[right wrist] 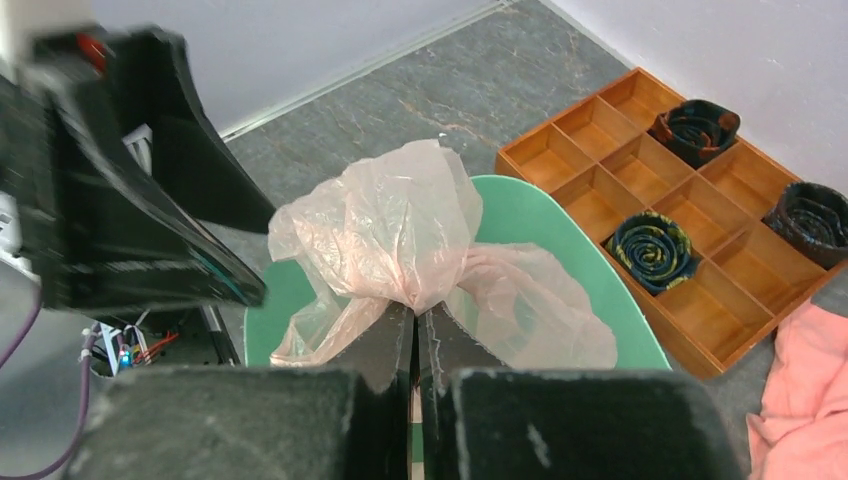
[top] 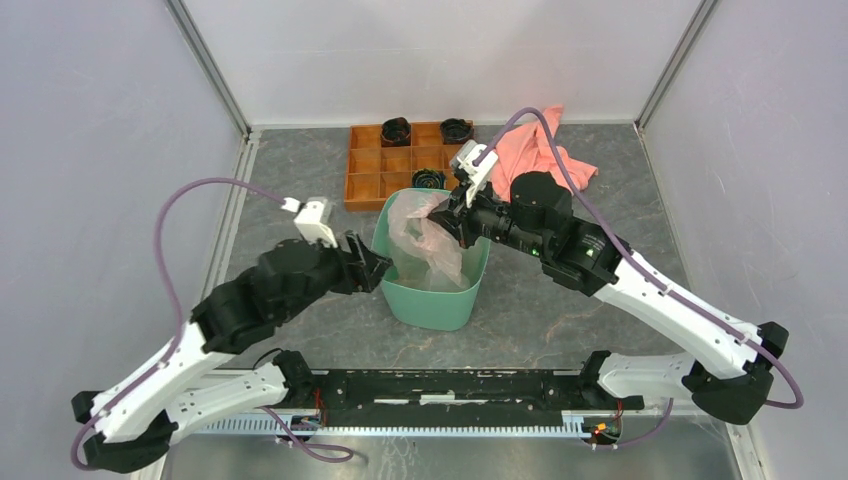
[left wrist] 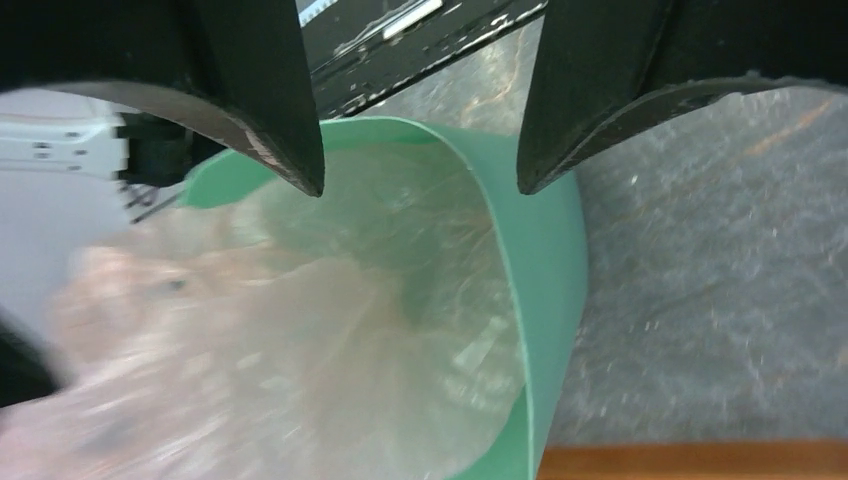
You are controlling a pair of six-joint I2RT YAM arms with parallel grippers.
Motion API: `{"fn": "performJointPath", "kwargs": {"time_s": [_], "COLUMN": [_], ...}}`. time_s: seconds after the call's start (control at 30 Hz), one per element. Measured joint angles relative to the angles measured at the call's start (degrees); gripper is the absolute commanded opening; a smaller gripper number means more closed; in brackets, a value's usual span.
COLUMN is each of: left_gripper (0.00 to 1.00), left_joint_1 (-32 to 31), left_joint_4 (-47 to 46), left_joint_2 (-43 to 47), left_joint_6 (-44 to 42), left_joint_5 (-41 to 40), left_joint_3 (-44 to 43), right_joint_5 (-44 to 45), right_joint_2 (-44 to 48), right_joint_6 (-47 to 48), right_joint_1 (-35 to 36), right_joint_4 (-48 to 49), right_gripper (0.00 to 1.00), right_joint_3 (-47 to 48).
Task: Put the trash bags into the trash bin
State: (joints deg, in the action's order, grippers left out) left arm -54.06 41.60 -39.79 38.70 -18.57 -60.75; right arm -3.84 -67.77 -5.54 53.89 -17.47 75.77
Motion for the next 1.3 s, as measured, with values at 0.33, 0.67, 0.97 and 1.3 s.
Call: {"fn": "performJointPath", "kwargs": {"time_s": [0.33,0.67,0.97,1.3], "left_gripper": [0.71,1.00,1.00,0.77], "left_joint_1": [0.11,0.09,0.09,0.09], "left_joint_4": [-8.02,-6.19,-6.78,-8.50], "left_joint_2": [-13.97,-15.93,-9.16,-21.55], "left_joint_6": [0.70,-3.61,-4.42,-4.74], "left_joint_5": [1.79,2.60,8.85,9.79], "left_joint_3": [4.96,-2.97,-14.86,-20.39], "right_joint_5": [2.84,7.06,5.53,2.34], "right_joint_2": [0.87,5.88,6.93,7.74], "right_joint_6": [-0.13,0.57,1.97,1.31], "right_joint_1": [0.00,0.00,0.00,0.00], "right_joint_4": [0.02,0.28,1.49,3.23], "right_gripper": [0.01,0.01,0.05,0.05], "right_joint_3": [-0.20,-3.06,-5.03,-5.05]}}
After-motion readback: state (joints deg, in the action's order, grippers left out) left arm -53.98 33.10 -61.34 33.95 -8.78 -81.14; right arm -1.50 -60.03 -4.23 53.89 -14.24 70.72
